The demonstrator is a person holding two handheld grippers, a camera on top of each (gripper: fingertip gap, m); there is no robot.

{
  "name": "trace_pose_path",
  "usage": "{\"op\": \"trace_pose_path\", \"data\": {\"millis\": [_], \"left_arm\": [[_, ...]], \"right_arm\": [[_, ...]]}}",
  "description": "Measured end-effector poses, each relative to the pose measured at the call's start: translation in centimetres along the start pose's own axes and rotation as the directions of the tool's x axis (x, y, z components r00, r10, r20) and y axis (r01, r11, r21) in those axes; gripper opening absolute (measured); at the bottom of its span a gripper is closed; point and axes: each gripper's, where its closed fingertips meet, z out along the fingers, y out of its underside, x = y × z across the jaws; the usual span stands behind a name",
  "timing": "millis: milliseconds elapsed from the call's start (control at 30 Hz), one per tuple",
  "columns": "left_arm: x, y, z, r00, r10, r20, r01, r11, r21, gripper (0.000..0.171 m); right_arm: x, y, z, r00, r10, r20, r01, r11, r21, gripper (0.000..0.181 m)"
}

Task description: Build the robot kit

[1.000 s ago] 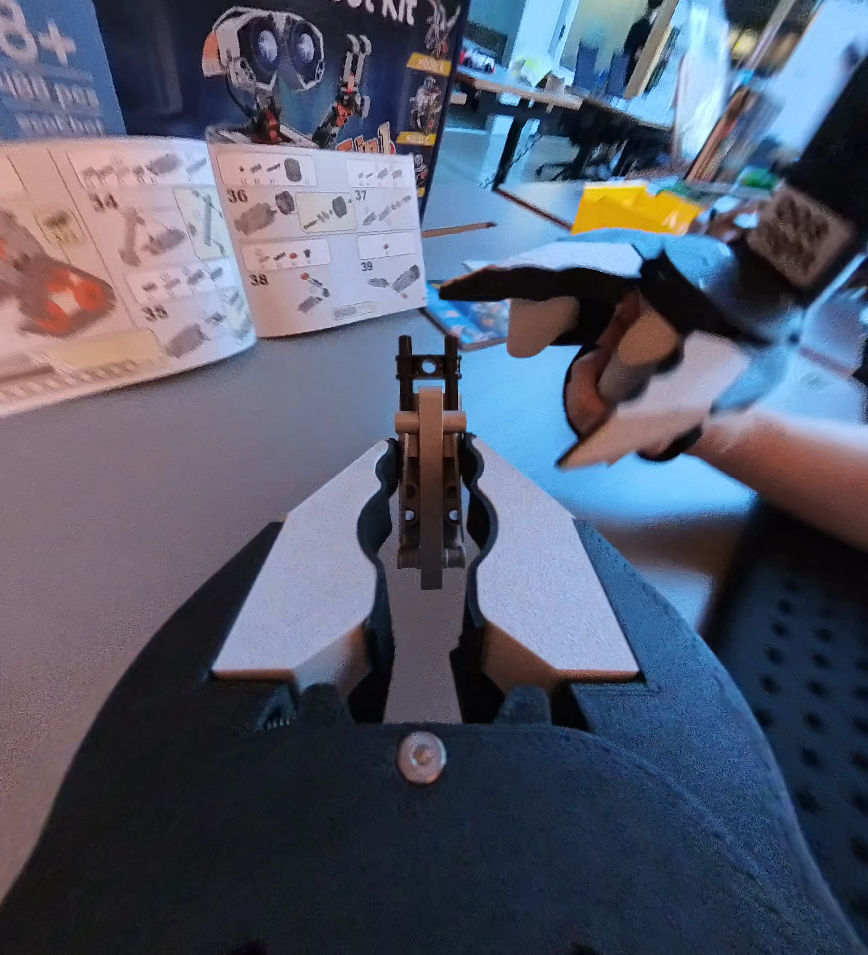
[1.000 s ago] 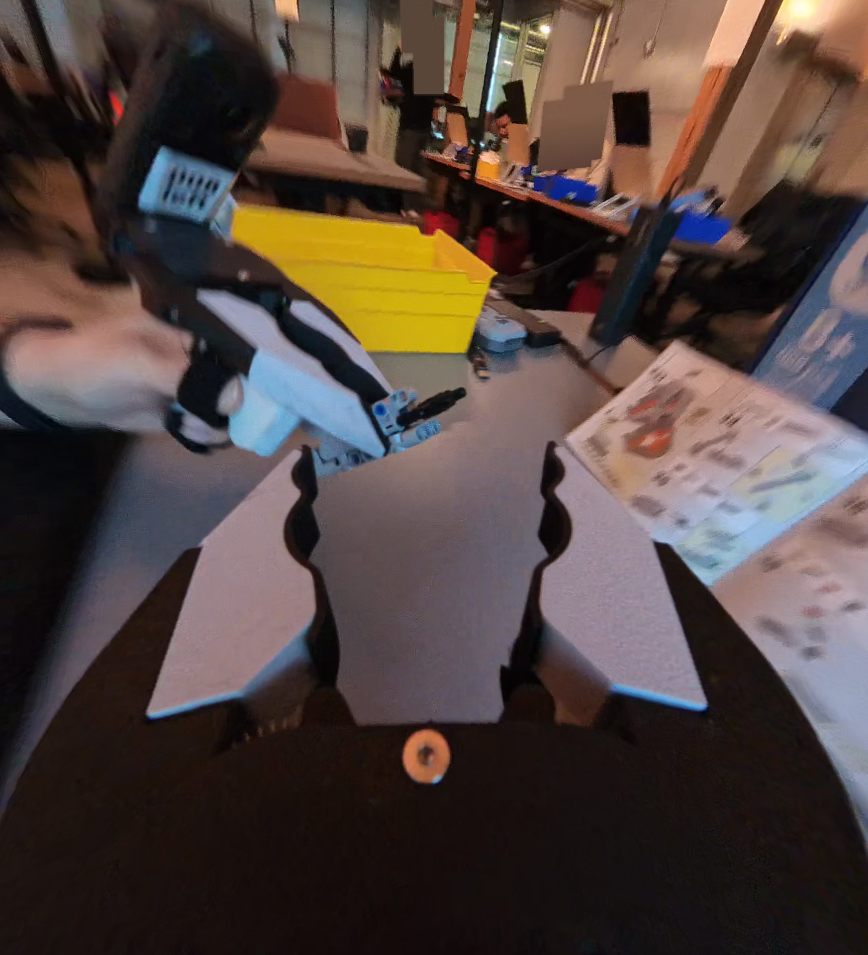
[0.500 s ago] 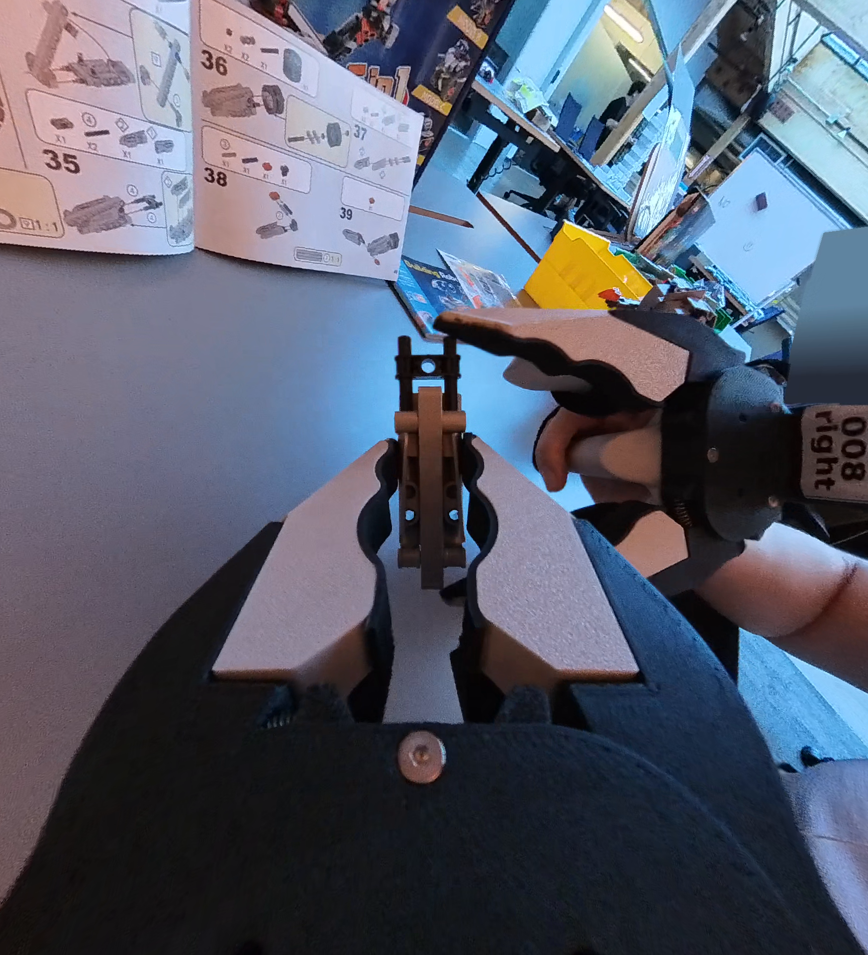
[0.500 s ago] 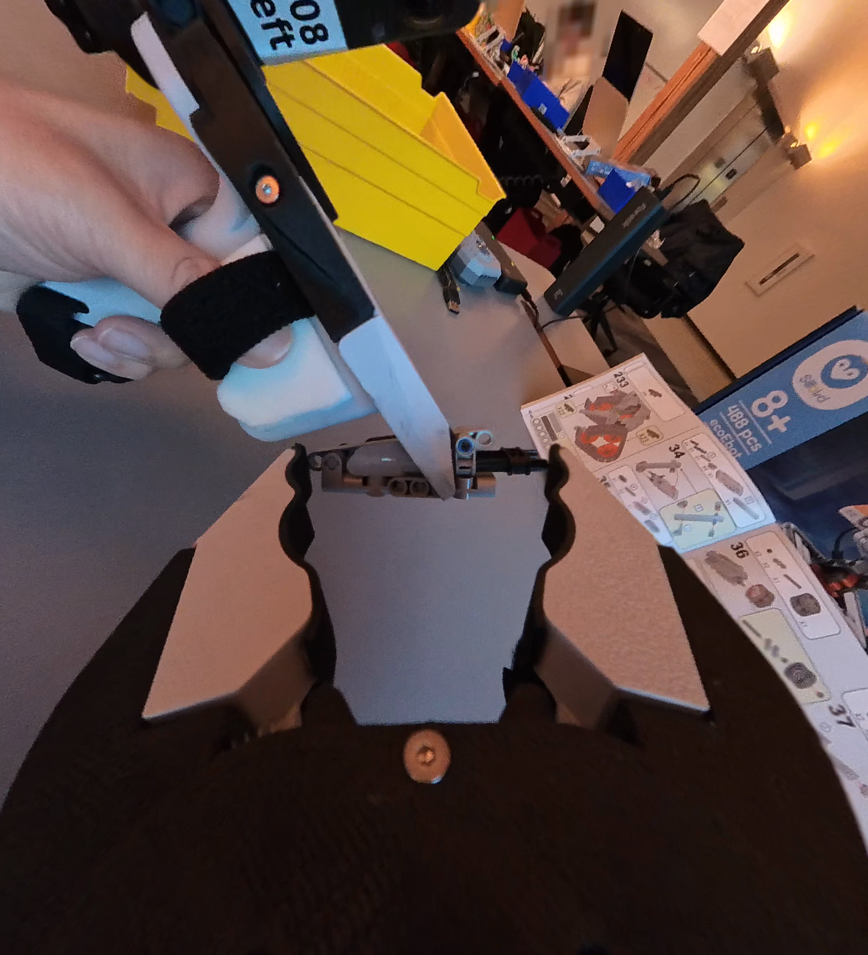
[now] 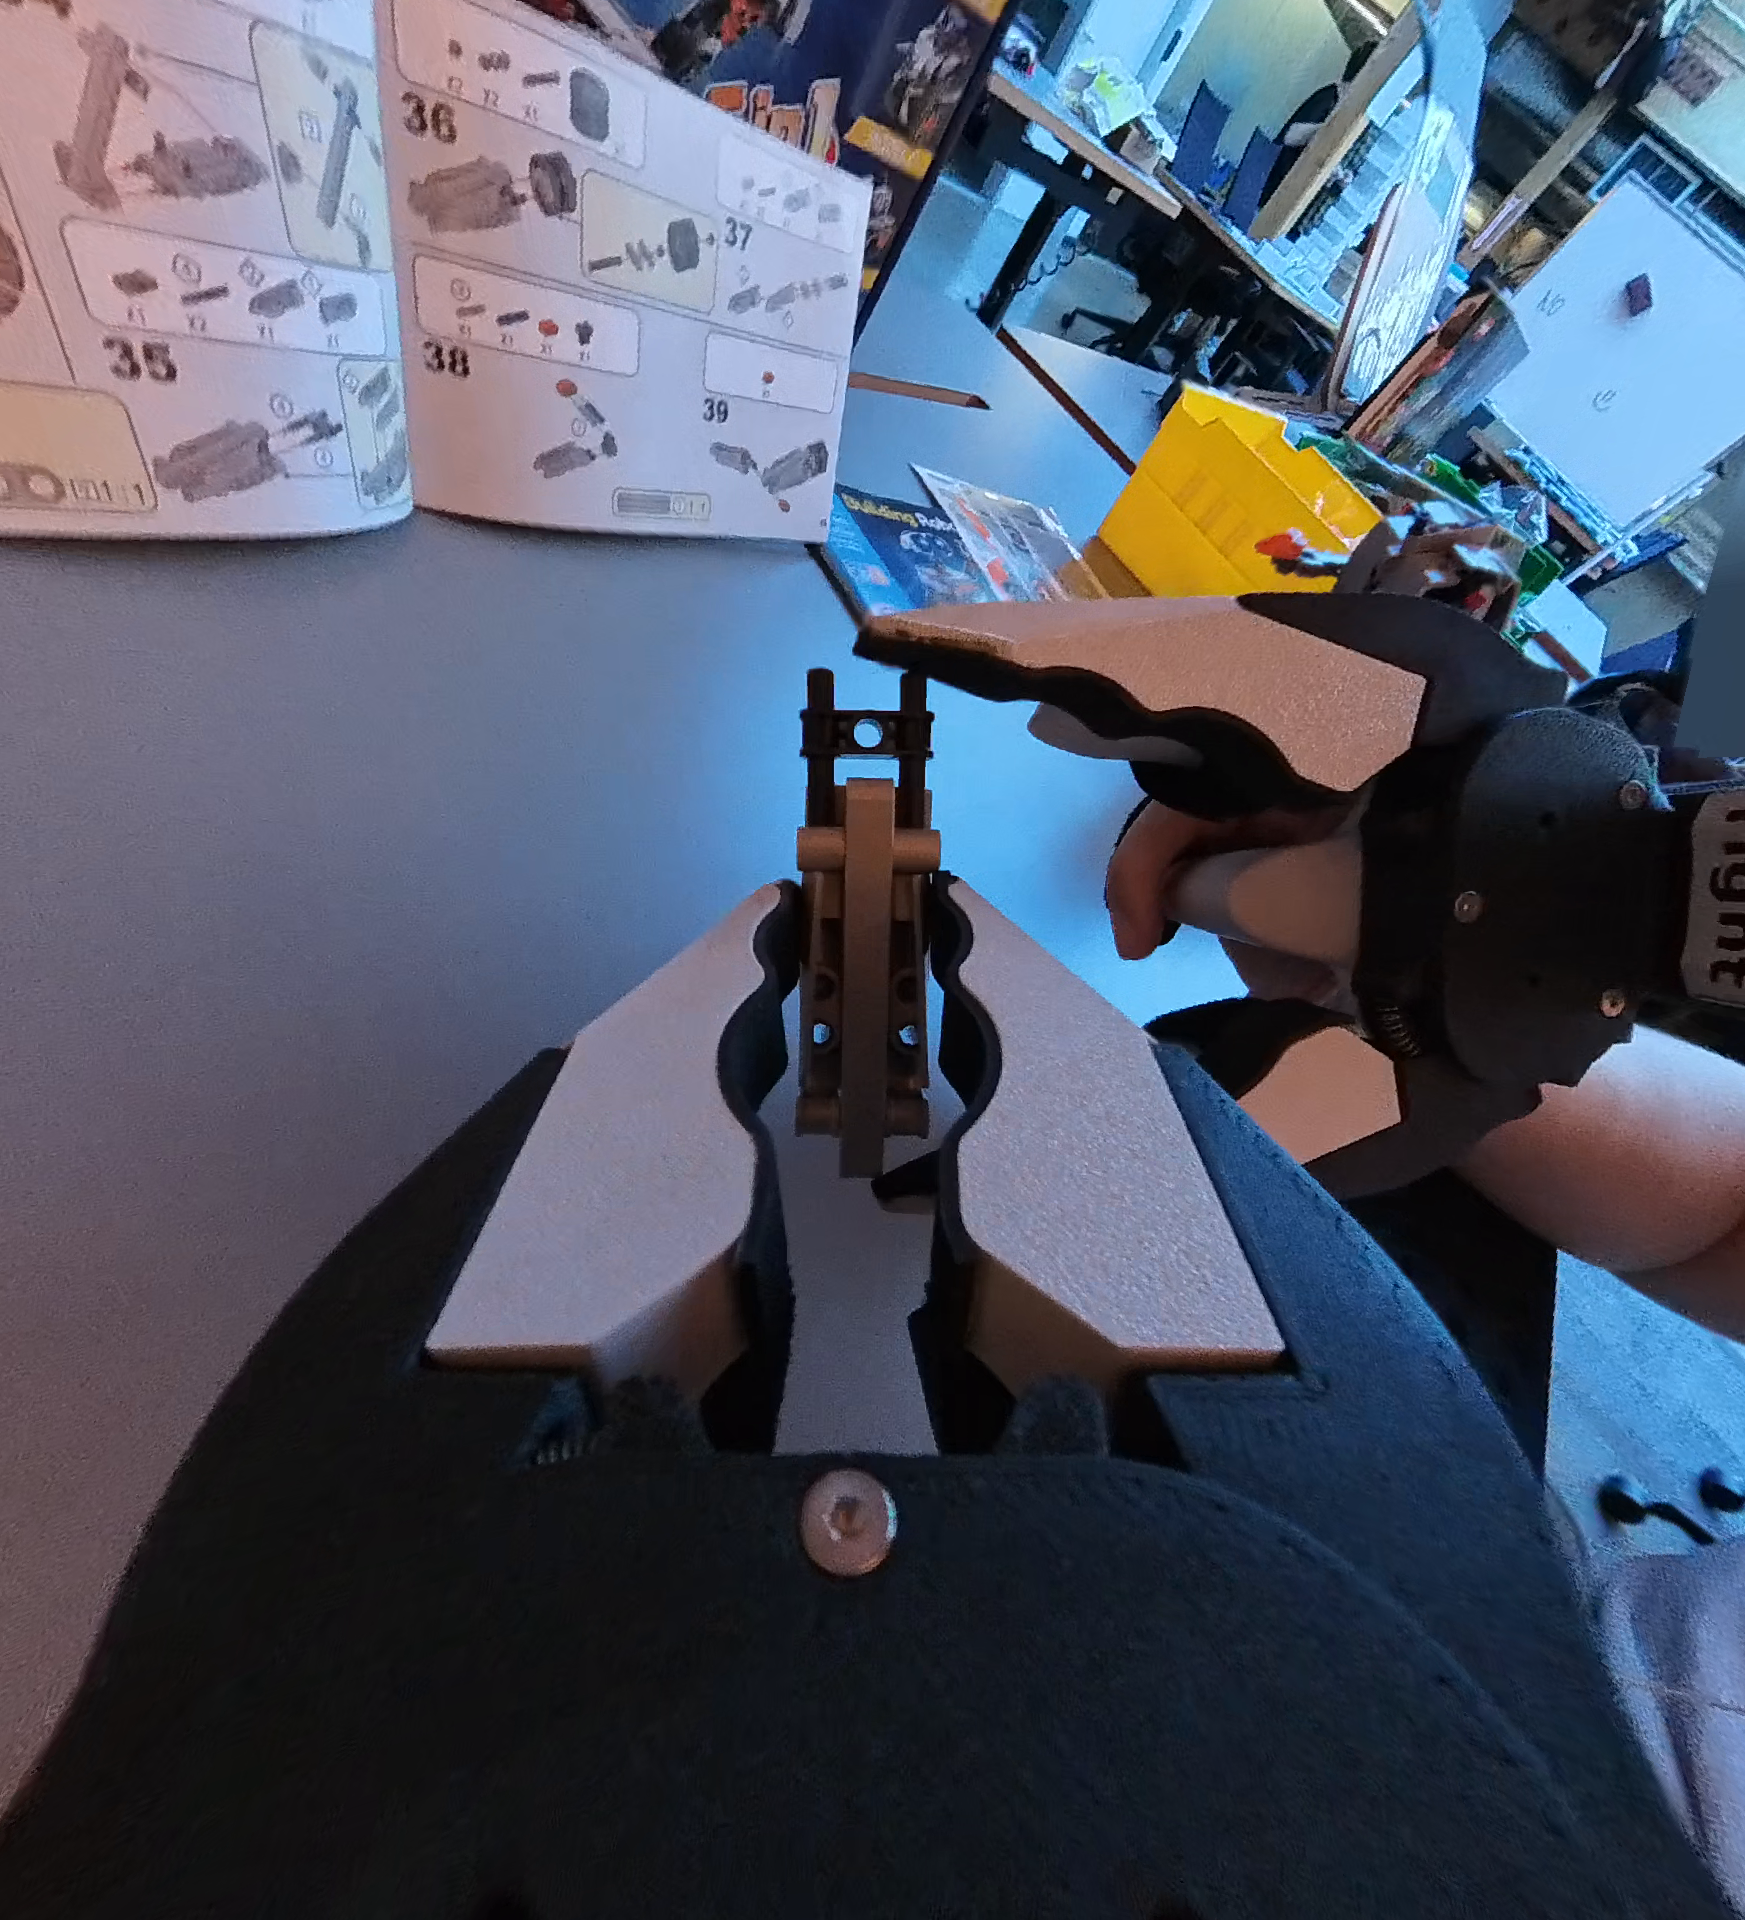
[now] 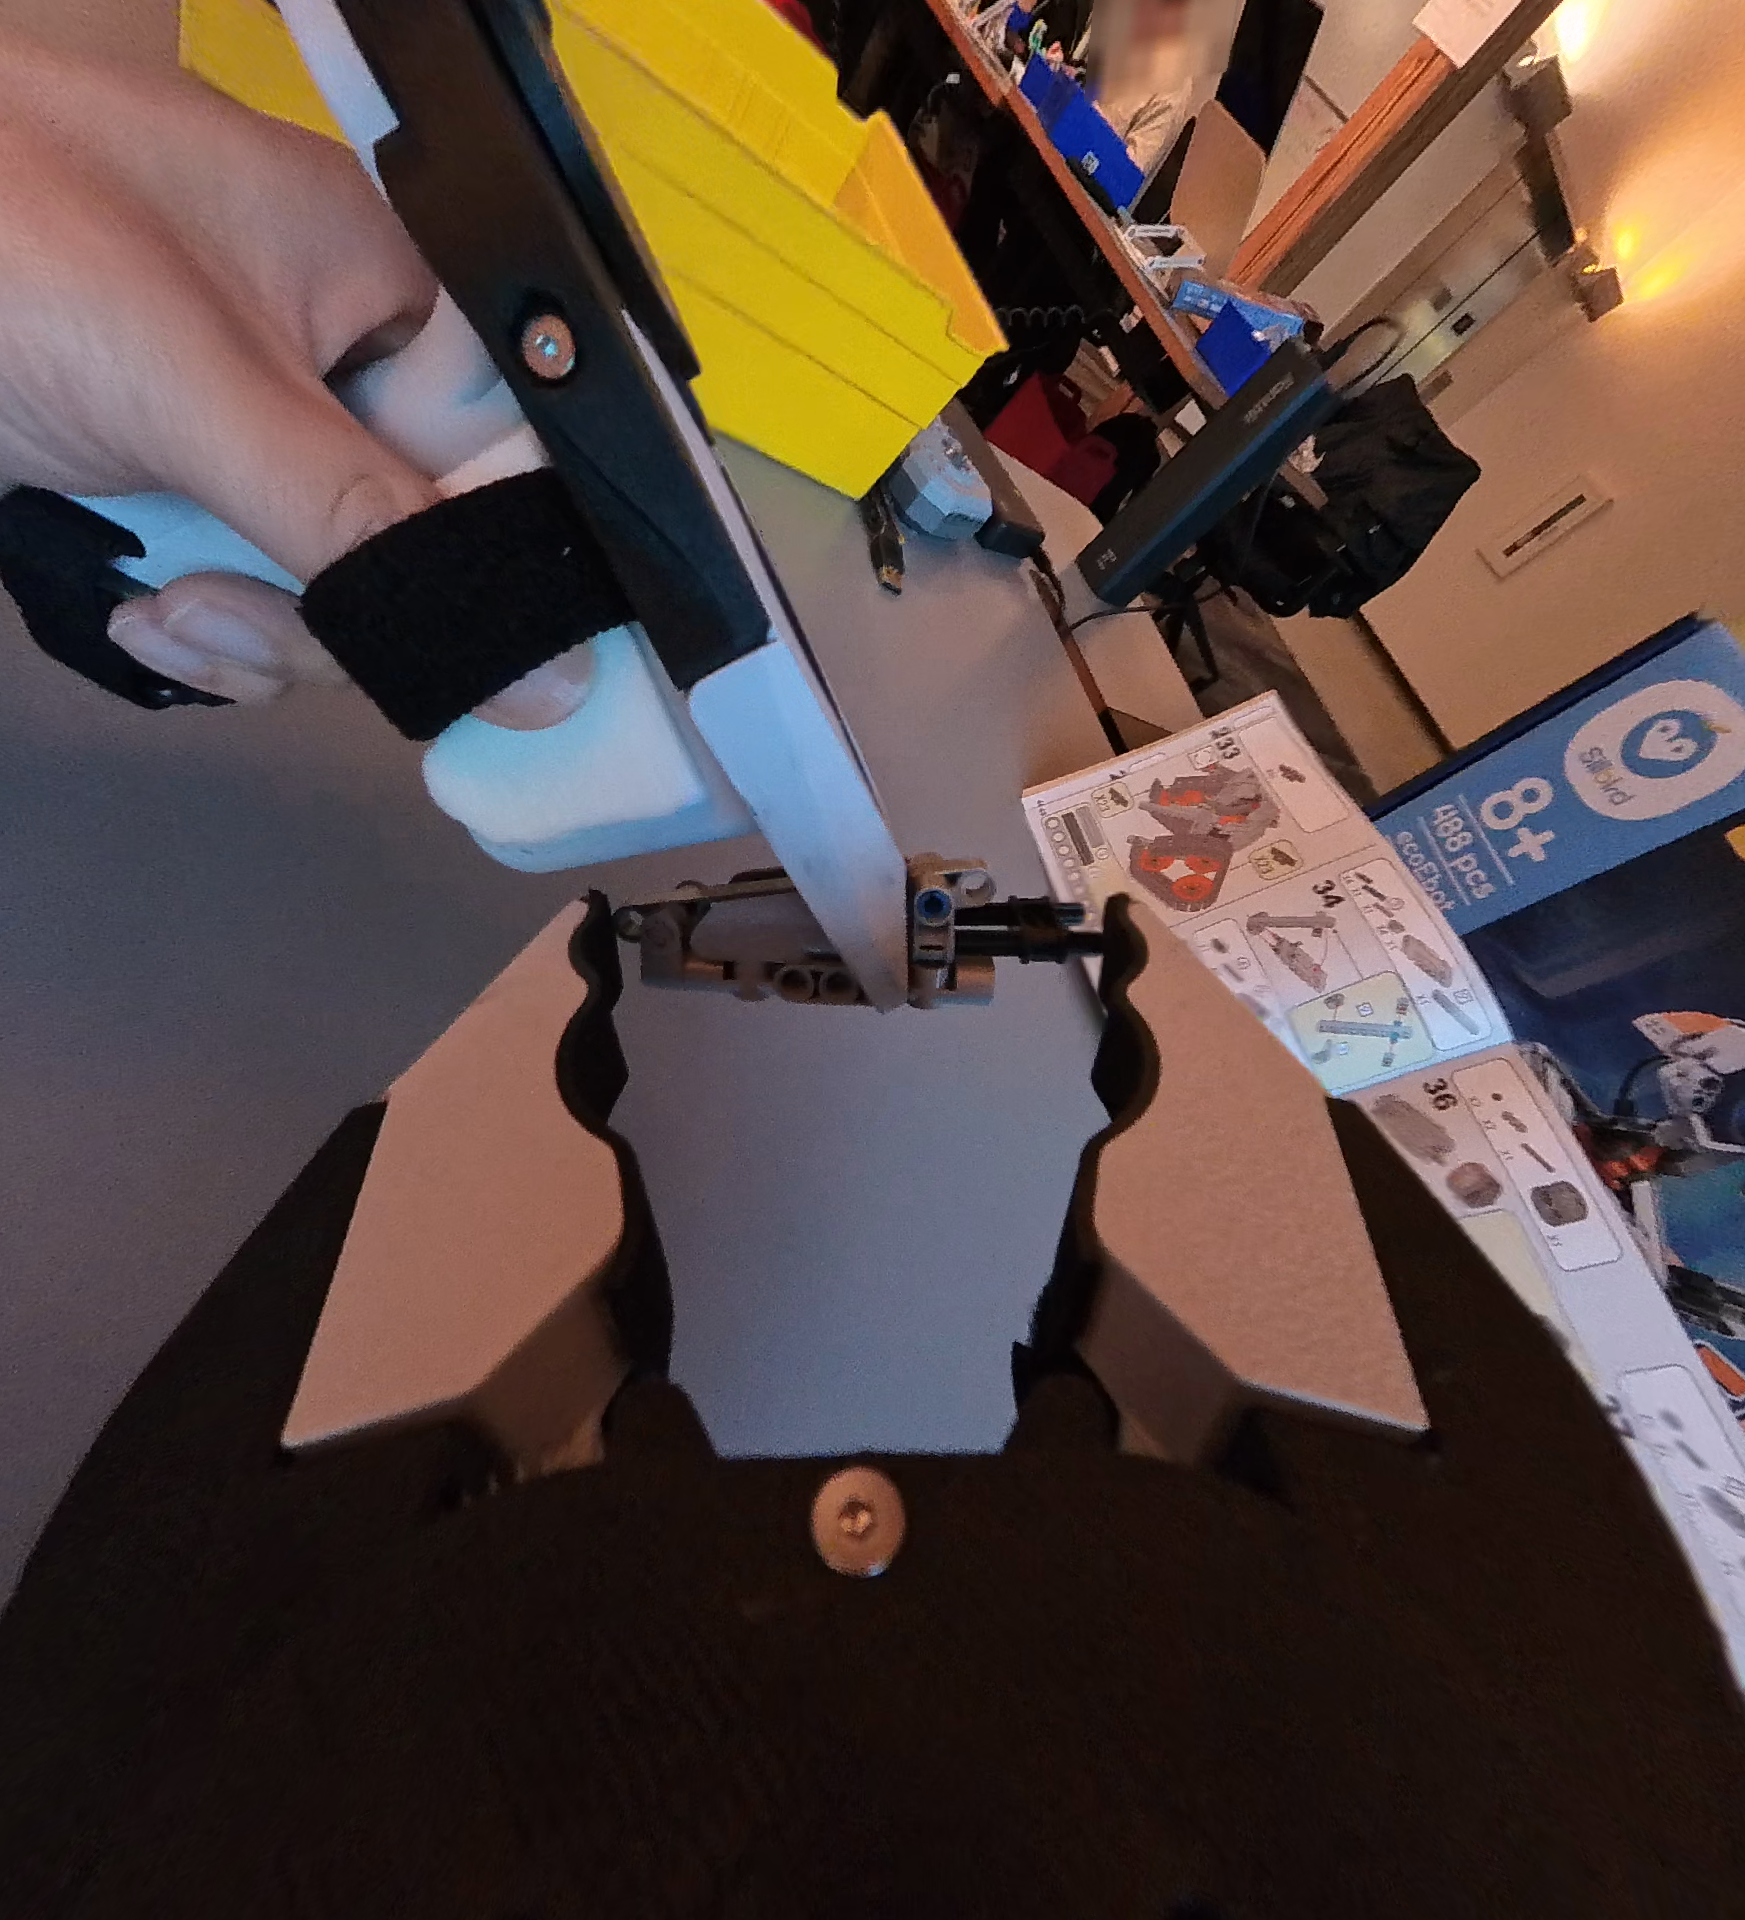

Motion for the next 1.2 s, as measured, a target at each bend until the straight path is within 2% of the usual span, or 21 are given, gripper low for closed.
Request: {"op": "trace_pose_path", "data": {"millis": [167,367,467,533,633,700,867,1033,1200], "left_arm": [[2.5,-4.1,0.2,0.995,0.090,-0.033,-0.088,0.994,0.060,0.022],[8.7,-13.0,-0.3,0.958,0.275,-0.080,-0.260,0.952,0.161,0.022],[11.8,-17.2,-0.7,0.919,0.393,-0.037,-0.379,0.904,0.196,0.022],[13.0,-18.9,-0.7,0.904,0.428,0.014,-0.422,0.885,0.195,0.022],[13.5,-19.1,-0.4,0.903,0.429,0.033,-0.427,0.884,0.189,0.022],[13.7,-18.6,-0.3,0.922,0.388,-0.004,-0.378,0.902,0.210,0.023],[13.2,-18.1,-0.2,0.917,0.396,-0.048,-0.380,0.904,0.197,0.023],[13.5,-18.0,-0.1,0.924,0.361,-0.126,-0.331,0.920,0.209,0.023],[13.6,-17.8,-0.5,0.898,0.436,-0.055,-0.417,0.885,0.206,0.022]], "right_arm": [[4.0,-2.3,-2.1,0.992,-0.066,-0.109,0.070,0.997,0.035,0.093],[11.7,-8.2,-7.0,0.952,-0.173,-0.251,0.188,0.982,0.036,0.095],[15.3,-10.9,-9.3,0.927,-0.217,-0.306,0.231,0.973,0.011,0.094],[16.6,-11.7,-10.2,0.928,-0.202,-0.312,0.210,0.978,-0.008,0.093],[16.7,-11.5,-10.7,0.936,-0.184,-0.299,0.192,0.981,-0.002,0.094],[16.3,-11.4,-10.8,0.932,-0.191,-0.308,0.212,0.976,0.038,0.093],[15.9,-11.1,-10.4,0.915,-0.259,-0.310,0.295,0.953,0.075,0.093],[15.7,-11.1,-10.6,0.914,-0.259,-0.313,0.307,0.945,0.114,0.093],[15.5,-11.4,-10.8,0.910,-0.258,-0.324,0.314,0.940,0.134,0.093]]}}
